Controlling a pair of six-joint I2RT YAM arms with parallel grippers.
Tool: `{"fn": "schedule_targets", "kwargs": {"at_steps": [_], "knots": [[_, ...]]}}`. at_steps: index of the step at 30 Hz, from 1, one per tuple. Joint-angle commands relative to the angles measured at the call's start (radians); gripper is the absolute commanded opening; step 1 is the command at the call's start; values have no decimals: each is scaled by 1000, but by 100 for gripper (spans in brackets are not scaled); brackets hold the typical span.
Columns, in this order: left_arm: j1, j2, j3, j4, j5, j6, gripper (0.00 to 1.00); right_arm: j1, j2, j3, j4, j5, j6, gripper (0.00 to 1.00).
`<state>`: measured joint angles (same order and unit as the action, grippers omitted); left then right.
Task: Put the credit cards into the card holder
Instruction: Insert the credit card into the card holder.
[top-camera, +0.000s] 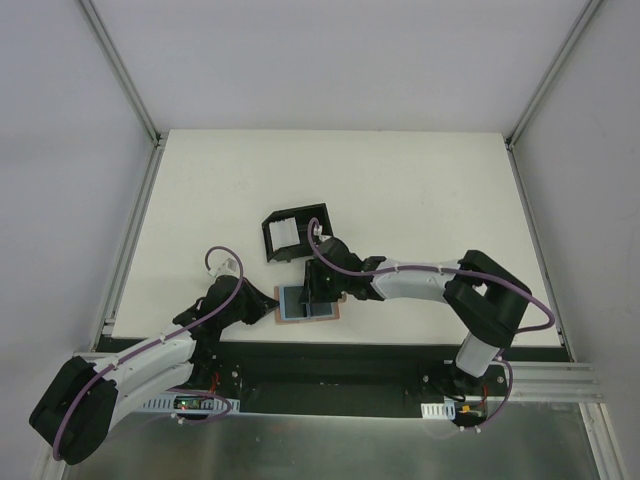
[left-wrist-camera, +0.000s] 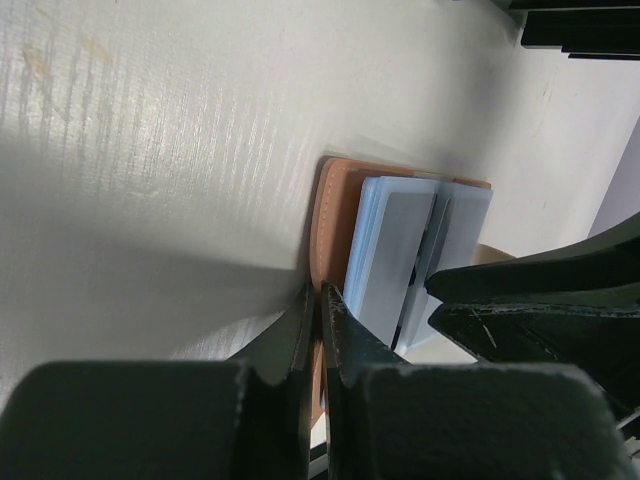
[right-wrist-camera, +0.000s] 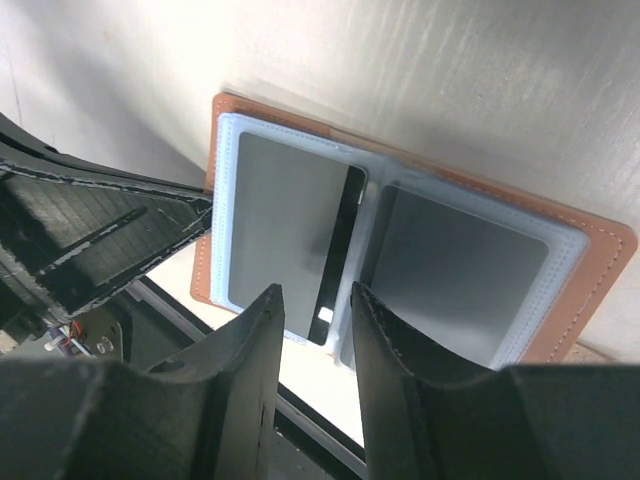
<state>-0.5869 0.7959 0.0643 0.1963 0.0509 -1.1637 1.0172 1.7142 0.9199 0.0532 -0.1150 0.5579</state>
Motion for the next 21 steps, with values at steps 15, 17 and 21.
{"fn": "schedule_targets", "kwargs": {"at_steps": [15, 17, 21], "knots": [[9, 5, -38, -28, 1, 10, 0, 14, 61, 82, -19, -55, -29, 33], [9, 6, -35, -26, 1, 12, 0, 14, 58, 83, -15, -54, -33, 28], [9, 8, -32, -26, 4, 16, 0, 14, 59, 83, -1, -61, -35, 18]]}}
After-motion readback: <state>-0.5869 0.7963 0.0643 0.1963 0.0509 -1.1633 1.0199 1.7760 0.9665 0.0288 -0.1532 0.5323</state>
